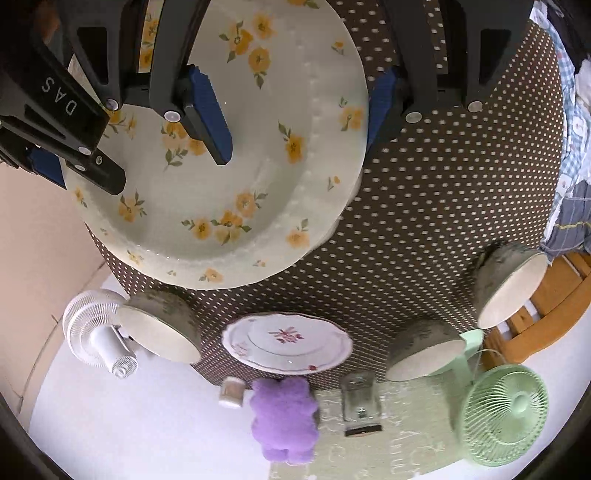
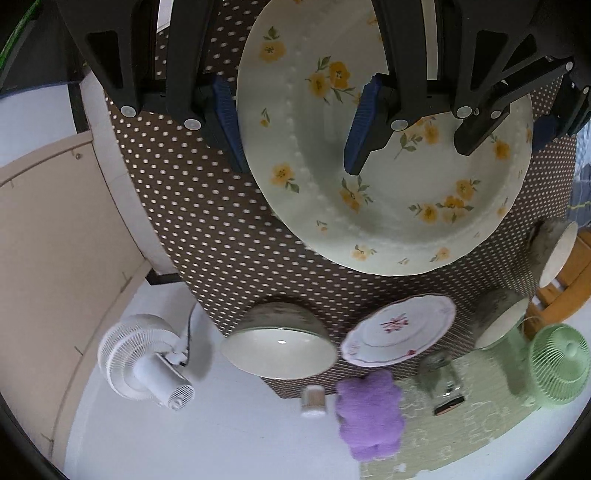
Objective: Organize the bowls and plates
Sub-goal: 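Lower the held plate onto the other flowered plate with both grippers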
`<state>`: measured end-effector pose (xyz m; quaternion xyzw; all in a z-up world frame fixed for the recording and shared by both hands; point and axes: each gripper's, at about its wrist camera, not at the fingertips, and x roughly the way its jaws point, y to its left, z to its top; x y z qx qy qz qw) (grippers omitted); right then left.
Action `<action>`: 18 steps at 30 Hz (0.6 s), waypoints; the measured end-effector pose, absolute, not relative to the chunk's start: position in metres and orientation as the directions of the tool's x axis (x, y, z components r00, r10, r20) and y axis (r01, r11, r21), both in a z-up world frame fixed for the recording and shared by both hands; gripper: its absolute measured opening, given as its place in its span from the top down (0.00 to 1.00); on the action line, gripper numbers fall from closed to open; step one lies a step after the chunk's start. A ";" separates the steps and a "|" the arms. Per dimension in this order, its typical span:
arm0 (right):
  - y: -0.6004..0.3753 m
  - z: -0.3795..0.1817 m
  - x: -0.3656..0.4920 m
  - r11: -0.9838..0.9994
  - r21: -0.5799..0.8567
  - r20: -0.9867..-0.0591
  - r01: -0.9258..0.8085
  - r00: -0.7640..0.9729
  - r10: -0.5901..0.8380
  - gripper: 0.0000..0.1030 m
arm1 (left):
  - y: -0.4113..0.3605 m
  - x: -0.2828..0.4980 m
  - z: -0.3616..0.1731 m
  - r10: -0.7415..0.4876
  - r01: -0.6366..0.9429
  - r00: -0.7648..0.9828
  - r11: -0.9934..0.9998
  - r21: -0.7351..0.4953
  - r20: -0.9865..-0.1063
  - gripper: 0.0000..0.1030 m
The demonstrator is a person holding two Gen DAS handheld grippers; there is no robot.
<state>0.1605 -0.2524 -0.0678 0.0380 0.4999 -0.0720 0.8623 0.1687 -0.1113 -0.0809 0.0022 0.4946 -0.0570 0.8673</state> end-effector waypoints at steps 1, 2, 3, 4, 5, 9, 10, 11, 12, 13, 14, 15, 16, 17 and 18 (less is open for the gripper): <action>-0.257 -0.069 0.160 0.986 -0.006 -0.869 0.166 0.487 -0.087 0.44 | -0.116 0.169 -0.083 -0.097 0.103 0.500 0.993 -0.052 -0.860 0.33; -0.261 -0.070 0.161 0.986 -0.005 -0.870 0.169 0.485 -0.088 0.44 | -0.120 0.169 -0.085 -0.096 0.104 0.496 0.993 -0.050 -0.863 0.33; -0.265 -0.071 0.161 0.985 -0.005 -0.872 0.172 0.482 -0.088 0.44 | -0.124 0.170 -0.087 -0.094 0.105 0.491 0.993 -0.049 -0.866 0.33; -0.268 -0.073 0.162 0.985 -0.004 -0.873 0.173 0.479 -0.088 0.44 | -0.127 0.171 -0.090 -0.093 0.105 0.486 0.993 -0.048 -0.869 0.33; -0.270 -0.074 0.162 0.985 -0.004 -0.875 0.174 0.476 -0.087 0.44 | -0.131 0.170 -0.092 -0.091 0.104 0.484 0.994 -0.046 -0.871 0.33; -0.279 -0.082 0.164 0.985 0.002 -0.885 0.171 0.458 -0.078 0.44 | -0.139 0.172 -0.101 -0.076 0.094 0.468 0.995 -0.036 -0.880 0.32; -0.280 -0.083 0.164 0.986 0.003 -0.887 0.170 0.456 -0.076 0.44 | -0.139 0.173 -0.102 -0.071 0.090 0.468 0.995 -0.032 -0.881 0.32; -0.280 -0.084 0.166 0.986 0.003 -0.887 0.166 0.455 -0.074 0.44 | -0.140 0.173 -0.103 -0.063 0.082 0.467 0.996 -0.028 -0.882 0.32; -0.280 -0.084 0.167 0.987 0.002 -0.887 0.160 0.455 -0.072 0.44 | -0.140 0.175 -0.106 -0.060 0.078 0.460 0.997 -0.027 -0.886 0.32; -0.280 -0.086 0.169 0.988 0.002 -0.888 0.157 0.453 -0.070 0.44 | -0.140 0.176 -0.108 -0.056 0.074 0.454 0.997 -0.025 -0.889 0.31; -0.280 -0.087 0.170 0.988 0.002 -0.890 0.154 0.451 -0.069 0.44 | -0.137 0.178 -0.110 -0.055 0.070 0.451 0.997 -0.026 -0.891 0.31; -0.280 -0.087 0.172 0.989 0.003 -0.889 0.149 0.452 -0.066 0.44 | -0.136 0.179 -0.111 -0.054 0.064 0.448 0.998 -0.028 -0.893 0.31; -0.279 -0.088 0.172 0.989 0.000 -0.889 0.145 0.454 -0.066 0.44 | -0.136 0.181 -0.112 -0.051 0.060 0.446 0.998 -0.028 -0.894 0.31; -0.278 -0.089 0.174 0.990 0.000 -0.889 0.141 0.453 -0.065 0.44 | -0.135 0.182 -0.113 -0.048 0.055 0.444 0.998 -0.026 -0.895 0.31; -0.278 -0.090 0.175 0.991 0.001 -0.891 0.137 0.450 -0.061 0.44 | -0.134 0.182 -0.114 -0.046 0.050 0.442 0.998 -0.026 -0.896 0.31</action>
